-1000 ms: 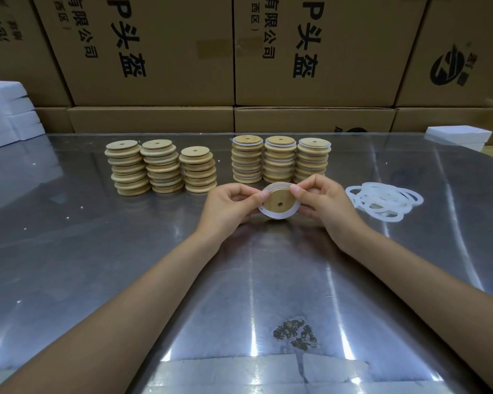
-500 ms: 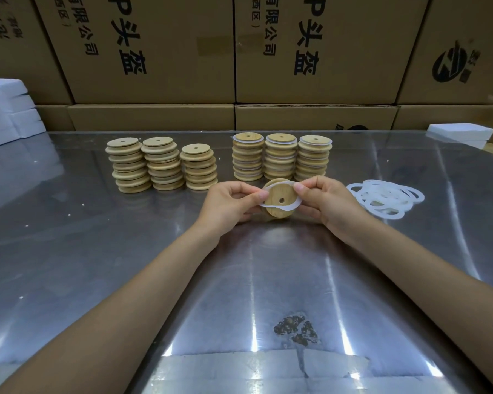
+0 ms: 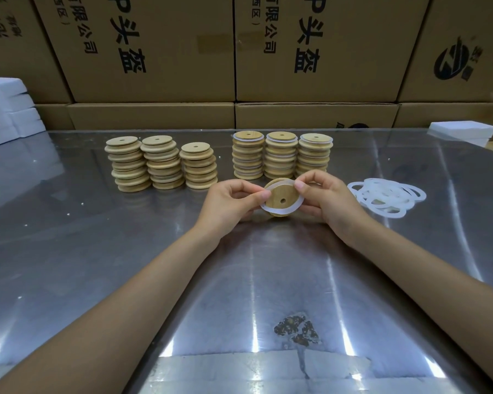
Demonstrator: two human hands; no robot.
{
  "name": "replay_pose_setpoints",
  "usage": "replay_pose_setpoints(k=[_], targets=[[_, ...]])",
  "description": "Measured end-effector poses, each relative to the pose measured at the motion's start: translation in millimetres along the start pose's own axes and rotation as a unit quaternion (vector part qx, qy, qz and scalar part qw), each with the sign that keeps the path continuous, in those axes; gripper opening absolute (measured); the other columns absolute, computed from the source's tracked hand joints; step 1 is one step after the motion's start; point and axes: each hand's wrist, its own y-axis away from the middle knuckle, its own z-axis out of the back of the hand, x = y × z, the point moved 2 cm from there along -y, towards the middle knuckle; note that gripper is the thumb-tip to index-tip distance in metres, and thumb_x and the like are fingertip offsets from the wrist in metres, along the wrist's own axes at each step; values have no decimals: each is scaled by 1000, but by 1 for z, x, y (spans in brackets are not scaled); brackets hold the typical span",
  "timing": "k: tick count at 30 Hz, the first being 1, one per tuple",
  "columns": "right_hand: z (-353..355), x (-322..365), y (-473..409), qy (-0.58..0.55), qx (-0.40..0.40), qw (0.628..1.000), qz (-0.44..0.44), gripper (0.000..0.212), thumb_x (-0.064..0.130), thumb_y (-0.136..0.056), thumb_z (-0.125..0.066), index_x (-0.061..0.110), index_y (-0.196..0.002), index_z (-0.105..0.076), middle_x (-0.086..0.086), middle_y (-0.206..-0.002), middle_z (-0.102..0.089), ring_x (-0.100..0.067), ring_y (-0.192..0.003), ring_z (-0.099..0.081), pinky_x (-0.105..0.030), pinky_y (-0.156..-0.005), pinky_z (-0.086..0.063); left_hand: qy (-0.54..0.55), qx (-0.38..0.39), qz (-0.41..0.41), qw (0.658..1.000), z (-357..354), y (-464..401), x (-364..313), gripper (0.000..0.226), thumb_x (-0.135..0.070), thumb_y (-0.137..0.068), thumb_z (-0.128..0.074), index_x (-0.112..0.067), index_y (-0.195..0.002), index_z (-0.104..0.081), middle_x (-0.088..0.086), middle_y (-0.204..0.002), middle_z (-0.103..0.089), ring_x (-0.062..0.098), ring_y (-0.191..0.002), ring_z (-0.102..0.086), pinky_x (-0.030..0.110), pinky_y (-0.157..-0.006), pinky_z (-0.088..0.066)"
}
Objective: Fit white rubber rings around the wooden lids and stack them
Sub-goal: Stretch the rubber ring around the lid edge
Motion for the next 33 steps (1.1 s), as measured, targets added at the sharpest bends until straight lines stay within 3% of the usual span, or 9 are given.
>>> replay_pose_setpoints(k=[7,11,13,17,22,24,28,31,33], targets=[[0,-1,-1,3,-14,1000,-11,14,8,-95,-53,11,-82,-56,-7,-89,-66,-12,-81,-66,-19,-69,-57,-21,18,8,1000,3,-3,1,6,-13,-80,-73,-12,-79,-68,-6,-66,-71,1,-59,-65,16,-59,-53],[2,-3,-2,1,9,1000,-22,12,14,-93,-58,12,-81,-56,-8,-87,-67,-14,-82,-68,-26,-76,-58,-89,13,-29,996,7,-5,1,20,-11,-77,-77,-15,-85,-60,0,-82,-71,1,-67,-65,15,-62,-52],[3,-3,-3,7,17,999,-28,14,17,-91,-60,14,-79,-54,-5,-84,-69,-14,-81,-70,-26,-71,-59,-114,22,-38,993,6,-5,1,29,-9,-75,-78,-19,-94,-58,-3,-86,-70,0,-70,-65,14,-63,-51],[5,-1,-4,60,21,998,15,13,16,-88,-64,15,-79,-55,8,-65,-69,-1,-69,-67,-17,-60,-54,-177,55,-73,980,1,-4,2,37,-5,-74,-78,-23,-102,-63,0,-94,-70,12,-81,-69,27,-77,-57],[-3,1,-2,91,53,991,79,12,15,-85,-67,20,-79,-58,15,-82,-73,2,-80,-67,-16,-61,-53,-309,48,-136,940,-1,-1,3,27,-16,-73,-78,-24,-97,-72,-9,-80,-72,0,-71,-64,19,-67,-48],[-5,0,-1,96,47,990,91,11,15,-85,-67,20,-80,-59,14,-83,-73,1,-80,-67,-17,-62,-53,-304,27,-132,943,-2,-2,4,24,-16,-73,-78,-23,-95,-73,-7,-79,-72,4,-72,-65,21,-67,-49],[-6,0,0,32,20,997,67,9,13,-87,-65,14,-79,-61,7,-71,-73,-3,-71,-68,-19,-60,-54,-219,21,-87,972,-4,-4,4,24,-5,-75,-77,-16,-96,-70,3,-91,-72,14,-85,-67,30,-83,-53],[-5,4,1,-32,6,999,36,8,15,-87,-64,14,-79,-63,5,-71,-72,-4,-70,-68,-17,-58,-53,-103,46,-45,993,-7,-1,2,25,0,-77,-74,-12,-97,-67,7,-95,-70,11,-85,-65,26,-82,-53],[-4,7,2,-11,-11,998,54,9,17,-87,-66,16,-78,-64,4,-74,-72,-6,-73,-68,-20,-58,-53,-71,44,-34,996,-9,0,1,21,-1,-77,-74,-13,-92,-65,4,-91,-70,8,-82,-65,25,-81,-53]])
